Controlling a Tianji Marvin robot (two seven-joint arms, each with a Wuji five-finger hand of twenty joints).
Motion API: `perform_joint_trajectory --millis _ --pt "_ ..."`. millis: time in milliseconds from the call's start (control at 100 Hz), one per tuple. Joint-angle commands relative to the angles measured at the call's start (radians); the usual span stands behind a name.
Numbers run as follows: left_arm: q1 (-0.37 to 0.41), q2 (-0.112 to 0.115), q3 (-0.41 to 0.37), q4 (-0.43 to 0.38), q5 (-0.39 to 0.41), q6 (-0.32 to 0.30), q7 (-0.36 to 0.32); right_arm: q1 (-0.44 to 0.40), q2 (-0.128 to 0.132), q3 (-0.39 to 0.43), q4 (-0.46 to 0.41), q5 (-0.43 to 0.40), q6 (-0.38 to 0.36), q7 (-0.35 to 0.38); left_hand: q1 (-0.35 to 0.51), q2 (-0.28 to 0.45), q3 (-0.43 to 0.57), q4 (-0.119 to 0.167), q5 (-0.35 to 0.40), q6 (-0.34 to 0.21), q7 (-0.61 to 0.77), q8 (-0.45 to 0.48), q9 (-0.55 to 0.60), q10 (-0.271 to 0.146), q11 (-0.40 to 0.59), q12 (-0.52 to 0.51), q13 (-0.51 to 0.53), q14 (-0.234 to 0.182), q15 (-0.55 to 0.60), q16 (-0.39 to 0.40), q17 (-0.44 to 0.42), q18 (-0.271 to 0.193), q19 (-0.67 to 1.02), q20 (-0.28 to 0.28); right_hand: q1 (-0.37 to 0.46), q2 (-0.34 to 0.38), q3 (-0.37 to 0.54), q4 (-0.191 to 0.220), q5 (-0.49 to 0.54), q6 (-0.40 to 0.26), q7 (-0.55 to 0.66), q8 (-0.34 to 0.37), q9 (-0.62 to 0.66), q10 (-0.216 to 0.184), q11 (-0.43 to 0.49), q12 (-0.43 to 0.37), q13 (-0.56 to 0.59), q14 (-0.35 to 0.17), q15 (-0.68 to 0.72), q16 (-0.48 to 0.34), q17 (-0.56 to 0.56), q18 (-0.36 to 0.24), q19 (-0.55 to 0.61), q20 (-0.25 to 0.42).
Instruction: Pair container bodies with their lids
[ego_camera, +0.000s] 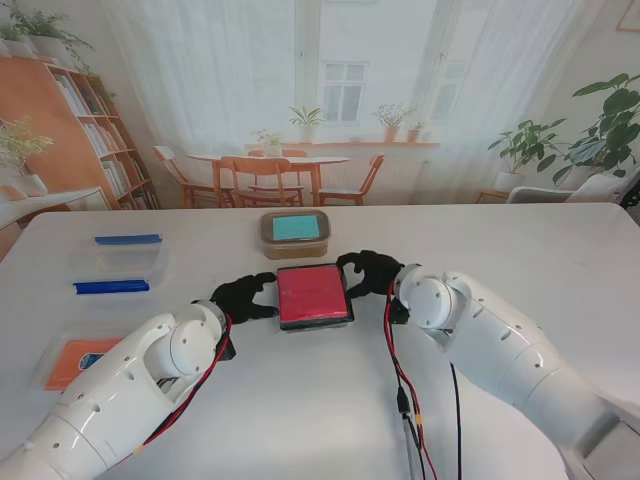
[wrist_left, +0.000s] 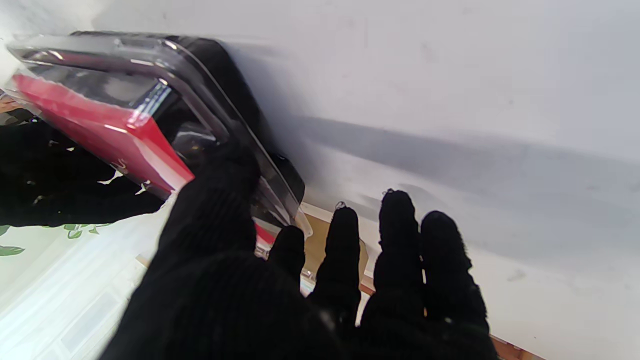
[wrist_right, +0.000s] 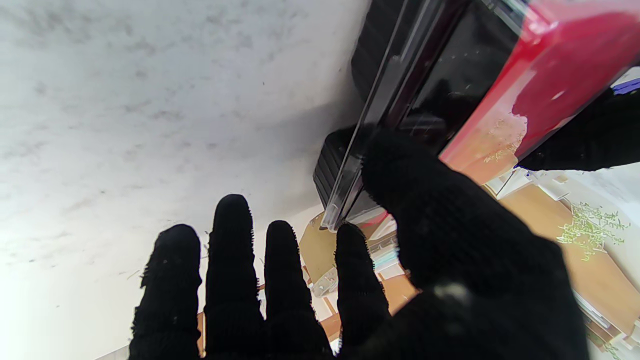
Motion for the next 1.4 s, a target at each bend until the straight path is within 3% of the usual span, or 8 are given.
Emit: perform_joint_trajectory --millis 0,1390 --pt "0.004 -0.016 0.015 0.012 -0.007 -0.005 -0.006 -0.017 -0.004 -0.002 -0.007 -0.006 0.005 0.023 -0.015 -0.016 -0.049 -0.027 0.062 -0.094 0.115 0.017 -0.020 0.004 0.024 -0.001 -0.026 0.004 -0.006 -0.008 -0.014 -0.036 -0.011 0.007 -0.047 -0.012 -0.094 -0.045 0.034 0.056 0.072 0.002 -0.038 -0.013 -0.003 -0.002 -0.022 -0.024 -0.001 0.011 -0.003 -0.023 0.010 0.020" --pt "0.004 -0.019 -0.002 -0.012 -0.008 -0.014 0.005 -0.069 0.017 0.087 -0.100 -0.037 0.089 0.017 -0.029 -0.006 -0.063 -0.034 0.085 -0.093 0.105 0.013 -0.021 0.011 0.051 -0.004 -0.016 0.012 0.003 -0.007 -0.014 -0.037 0.019 0.021 -0.027 0.020 -0.116 -0.043 0.043 0.054 0.075 -0.015 -0.038 -0.004 0.010 0.000 -0.017 -0.017 0.001 0.015 0.006 -0.024 0.022 0.015"
